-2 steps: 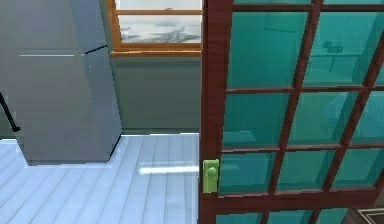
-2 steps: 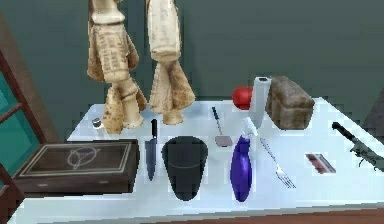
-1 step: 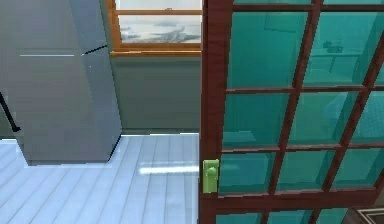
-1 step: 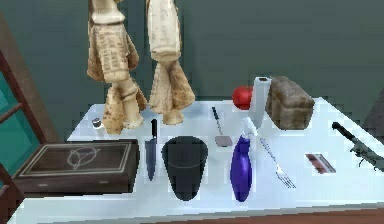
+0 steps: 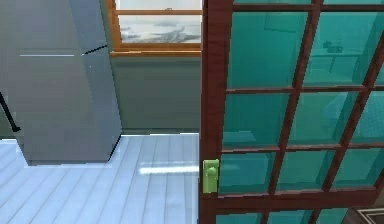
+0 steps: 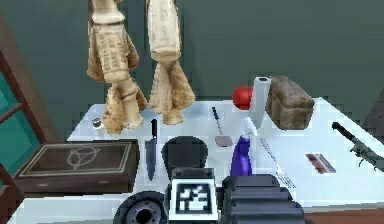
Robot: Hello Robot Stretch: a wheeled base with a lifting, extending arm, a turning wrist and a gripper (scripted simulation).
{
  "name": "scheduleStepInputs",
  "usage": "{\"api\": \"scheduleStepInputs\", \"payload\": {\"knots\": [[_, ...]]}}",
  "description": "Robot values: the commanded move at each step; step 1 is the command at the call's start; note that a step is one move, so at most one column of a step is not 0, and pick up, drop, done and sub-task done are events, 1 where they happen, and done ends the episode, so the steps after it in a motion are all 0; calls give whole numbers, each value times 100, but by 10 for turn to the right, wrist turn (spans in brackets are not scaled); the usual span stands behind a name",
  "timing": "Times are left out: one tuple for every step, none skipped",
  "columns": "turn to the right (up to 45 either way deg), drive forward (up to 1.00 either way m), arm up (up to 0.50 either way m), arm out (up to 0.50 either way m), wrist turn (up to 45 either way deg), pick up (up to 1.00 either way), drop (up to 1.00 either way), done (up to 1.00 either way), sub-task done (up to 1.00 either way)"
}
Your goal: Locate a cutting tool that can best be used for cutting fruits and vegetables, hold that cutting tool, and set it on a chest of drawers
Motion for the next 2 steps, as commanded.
{"api": "scheduleStepInputs", "payload": {"knots": [[0,0,0,14,0,0,0,0,0],[0,0,0,0,450,0,0,0,0]]}}
